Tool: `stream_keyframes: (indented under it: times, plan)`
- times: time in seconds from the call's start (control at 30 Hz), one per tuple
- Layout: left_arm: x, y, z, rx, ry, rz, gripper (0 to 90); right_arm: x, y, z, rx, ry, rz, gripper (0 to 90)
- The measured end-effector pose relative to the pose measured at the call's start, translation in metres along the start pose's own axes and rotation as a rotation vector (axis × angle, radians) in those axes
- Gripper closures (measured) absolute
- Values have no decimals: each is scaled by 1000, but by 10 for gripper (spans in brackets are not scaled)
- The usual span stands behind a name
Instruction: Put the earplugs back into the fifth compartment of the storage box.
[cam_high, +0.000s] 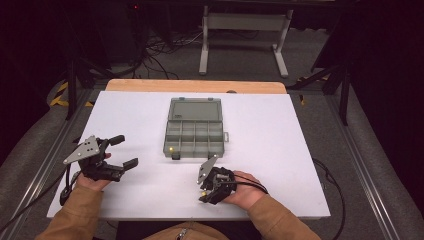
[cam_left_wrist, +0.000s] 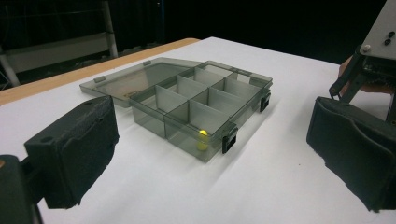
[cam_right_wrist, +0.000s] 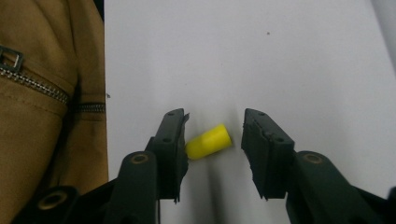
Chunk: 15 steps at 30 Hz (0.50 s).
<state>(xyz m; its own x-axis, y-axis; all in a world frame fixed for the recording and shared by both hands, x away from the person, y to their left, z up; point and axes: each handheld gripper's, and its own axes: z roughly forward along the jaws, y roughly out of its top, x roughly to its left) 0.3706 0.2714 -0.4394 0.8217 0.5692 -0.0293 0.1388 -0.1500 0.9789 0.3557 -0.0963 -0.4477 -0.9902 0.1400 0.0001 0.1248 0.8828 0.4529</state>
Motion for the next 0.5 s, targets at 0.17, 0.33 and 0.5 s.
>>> stream_keyframes:
  times: [0.17, 0.33, 0.5]
  plan:
    - [0, 0, 0, 1, 0, 2, 28, 2, 0, 1, 14, 0, -7, 664]
    - [0, 0, 0, 0, 1, 2, 28, 3, -1, 1, 18, -12, -12, 705]
    - [0, 0, 0, 2, 1, 7, 28, 3, -1, 1, 12, -13, -25, 728]
